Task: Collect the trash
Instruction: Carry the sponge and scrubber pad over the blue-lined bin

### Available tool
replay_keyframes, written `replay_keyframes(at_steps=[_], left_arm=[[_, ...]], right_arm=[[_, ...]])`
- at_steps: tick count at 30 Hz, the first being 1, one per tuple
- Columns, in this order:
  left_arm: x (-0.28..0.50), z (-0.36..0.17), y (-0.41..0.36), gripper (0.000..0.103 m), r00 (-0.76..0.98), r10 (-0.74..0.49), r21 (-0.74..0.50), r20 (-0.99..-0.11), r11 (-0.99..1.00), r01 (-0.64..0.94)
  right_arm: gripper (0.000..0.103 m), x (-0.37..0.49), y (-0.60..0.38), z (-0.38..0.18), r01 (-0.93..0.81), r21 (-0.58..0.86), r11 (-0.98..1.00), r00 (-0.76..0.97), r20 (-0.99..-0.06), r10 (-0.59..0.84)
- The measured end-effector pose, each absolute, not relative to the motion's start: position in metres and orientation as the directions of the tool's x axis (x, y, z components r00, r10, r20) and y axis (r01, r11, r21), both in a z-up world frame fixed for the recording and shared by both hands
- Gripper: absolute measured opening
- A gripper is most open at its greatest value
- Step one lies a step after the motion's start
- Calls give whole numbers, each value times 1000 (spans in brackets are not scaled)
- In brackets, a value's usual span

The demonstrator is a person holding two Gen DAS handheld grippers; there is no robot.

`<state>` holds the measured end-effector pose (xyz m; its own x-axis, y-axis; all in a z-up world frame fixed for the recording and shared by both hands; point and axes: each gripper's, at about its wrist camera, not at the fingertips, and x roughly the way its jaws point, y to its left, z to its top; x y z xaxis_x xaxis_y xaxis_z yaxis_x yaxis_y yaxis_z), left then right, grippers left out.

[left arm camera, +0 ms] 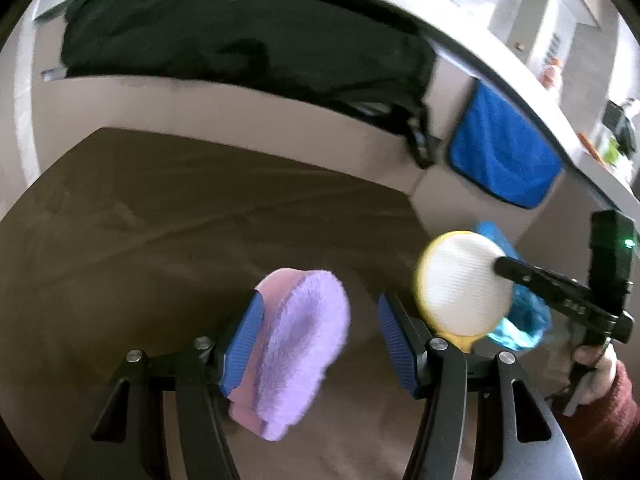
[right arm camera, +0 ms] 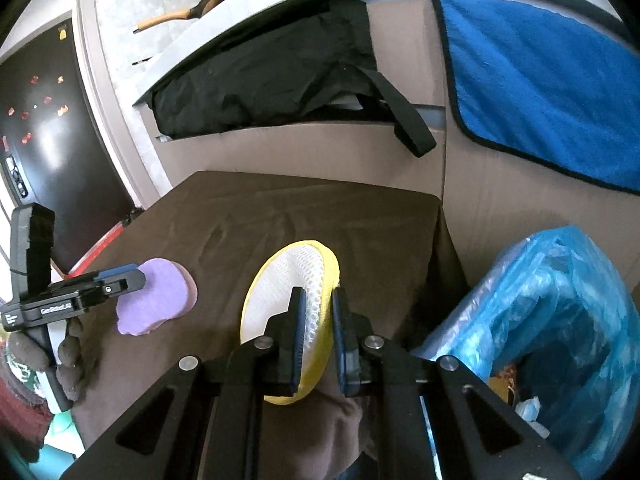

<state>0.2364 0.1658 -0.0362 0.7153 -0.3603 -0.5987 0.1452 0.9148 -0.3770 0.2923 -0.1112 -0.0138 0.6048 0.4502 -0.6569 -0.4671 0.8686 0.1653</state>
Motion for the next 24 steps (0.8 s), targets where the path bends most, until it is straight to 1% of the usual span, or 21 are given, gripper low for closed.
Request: replay_keyframes(at_steps=[4,6,11,13,15,18,21,24], left_arm=[[218,-28,141,60,689,-401,-369,-604,907,204],[211,-26,133,61,686,-395,-342,-611,913,221],[198,-16,121,61,718,-335,-231,-610,942,243],[198,-13,122,61,745,-284,-166,-604,959,231],[203,-16,129,61,749,-254,-137,-612,967,216],[219,-28,145,62,720,-230,-144,-655,973,180],[235,-44,152,61,668,-252,-187,-700,968,169],[245,-54,148,61,644,-250,-190,-723,968,163]], right_arm=[[11,283,-119,-14,-471,175,864,604,-650,461],[11,278,-122,-14,-471,183,863,605,-645,467],[11,267,-129,-10,-476,191,859,611,-631,478],[11,263,-129,-9,-481,188,856,613,-627,482],[11,259,-130,-7,-485,184,855,616,-622,483],[11,253,-130,-5,-490,181,853,620,-615,487],[11,250,-129,-4,-492,179,852,621,-614,488],[11,250,-129,-3,-492,180,852,619,-616,488]])
